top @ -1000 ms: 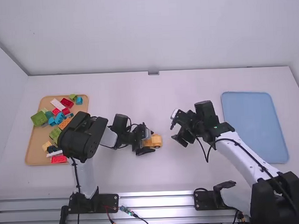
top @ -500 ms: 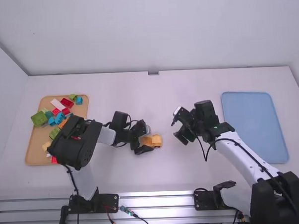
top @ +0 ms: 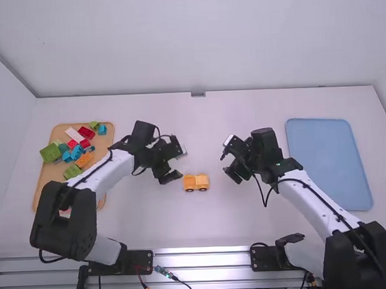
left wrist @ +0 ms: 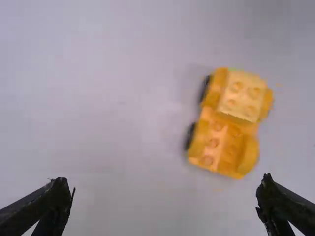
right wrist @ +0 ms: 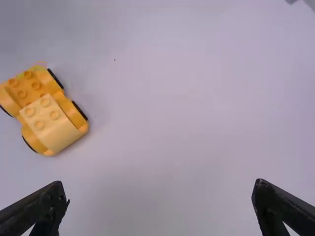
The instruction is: Assemble lego blocks to make yellow taxi
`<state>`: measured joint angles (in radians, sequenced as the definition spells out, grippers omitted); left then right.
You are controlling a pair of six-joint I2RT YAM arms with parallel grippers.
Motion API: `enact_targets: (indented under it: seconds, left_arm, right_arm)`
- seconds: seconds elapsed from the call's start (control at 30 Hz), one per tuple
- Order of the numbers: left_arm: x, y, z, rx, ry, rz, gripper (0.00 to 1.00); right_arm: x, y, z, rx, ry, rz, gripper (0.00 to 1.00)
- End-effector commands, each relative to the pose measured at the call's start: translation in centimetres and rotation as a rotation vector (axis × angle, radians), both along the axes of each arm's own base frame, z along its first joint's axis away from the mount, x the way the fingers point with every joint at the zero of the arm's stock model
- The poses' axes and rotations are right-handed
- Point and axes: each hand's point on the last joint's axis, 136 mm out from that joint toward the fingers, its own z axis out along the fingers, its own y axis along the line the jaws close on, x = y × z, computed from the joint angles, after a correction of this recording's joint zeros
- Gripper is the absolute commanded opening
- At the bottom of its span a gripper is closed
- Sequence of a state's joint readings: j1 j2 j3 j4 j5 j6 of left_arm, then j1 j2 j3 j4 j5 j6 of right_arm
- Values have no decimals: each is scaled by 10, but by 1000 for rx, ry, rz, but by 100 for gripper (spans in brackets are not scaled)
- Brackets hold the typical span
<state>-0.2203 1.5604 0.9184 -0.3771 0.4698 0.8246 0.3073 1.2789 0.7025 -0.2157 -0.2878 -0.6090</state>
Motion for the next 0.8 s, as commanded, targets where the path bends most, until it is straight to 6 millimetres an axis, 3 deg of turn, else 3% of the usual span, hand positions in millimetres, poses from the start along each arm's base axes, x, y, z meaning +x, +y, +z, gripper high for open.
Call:
enact_targets:
  seconds: [0.0,0.07,0.1,0.13,0.17,0.2,0.27,0.3,0.33,0.37,0.5,0.57,0.63,0.77]
  left_arm:
    - [32,36,33,3,-49,236,99]
    - [54,69,53,-73,-24,489,99]
    - [70,115,64,-134,6,770,99]
    - [73,131,65,-150,15,854,99]
    - [76,164,69,-192,37,1033,99]
    - [77,180,70,-210,45,1109,99]
    - [72,239,74,-292,64,1381,99]
    - [70,252,75,-316,65,1447,99]
    - [62,286,76,-414,87,1651,99]
    - [55,303,75,-503,124,1791,99]
    - [25,331,65,-830,359,2157,99]
    - [16,334,62,-901,433,2229,99]
    - [-10,342,47,-886,514,2347,99]
    - [-23,349,37,-966,574,2448,99]
  right_arm:
    - [1,6,6,14,-22,12,99]
    - [4,9,9,17,-42,15,99]
    - [5,11,11,22,-55,21,99]
    - [6,12,12,23,-58,23,99]
    - [6,12,12,24,-61,23,99]
    - [7,12,13,25,-64,22,99]
    - [9,10,14,27,-68,14,99]
    - [9,9,14,27,-70,12,99]
    - [11,8,16,33,-76,5,99]
    - [13,7,17,41,-79,-6,99]
    - [17,8,21,51,-94,-14,99]
    - [17,9,21,53,-97,-11,99]
    - [19,8,23,55,-105,-14,99]
    - [18,9,22,55,-103,-11,99]
